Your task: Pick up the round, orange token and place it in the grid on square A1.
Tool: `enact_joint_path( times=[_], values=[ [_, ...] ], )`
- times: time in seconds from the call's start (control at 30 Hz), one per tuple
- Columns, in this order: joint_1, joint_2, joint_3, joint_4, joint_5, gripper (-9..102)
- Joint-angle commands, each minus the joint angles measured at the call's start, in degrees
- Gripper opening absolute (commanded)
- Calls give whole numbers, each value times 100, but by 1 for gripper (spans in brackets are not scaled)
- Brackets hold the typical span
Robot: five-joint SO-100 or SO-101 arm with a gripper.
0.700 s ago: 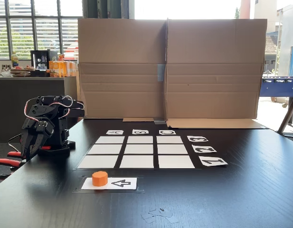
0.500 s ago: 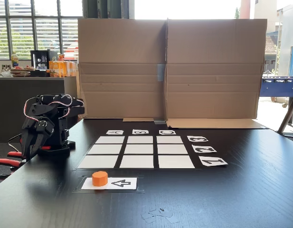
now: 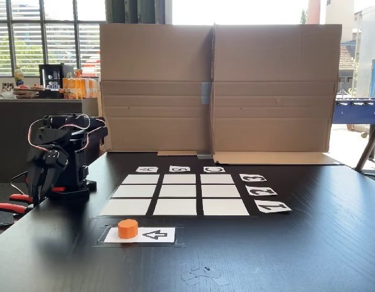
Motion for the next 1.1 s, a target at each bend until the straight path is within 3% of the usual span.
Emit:
enact_joint_path(
  times=[0.0, 0.23, 0.57, 1.07],
  values=[
    [-132, -686, -606, 97, -299, 13],
    [-642, -2162, -2013, 255, -448, 18],
    [-1371, -3454, -4017, 1169, -809, 23],
    [-2268, -5994, -6425, 1327, -721, 33]
  ],
)
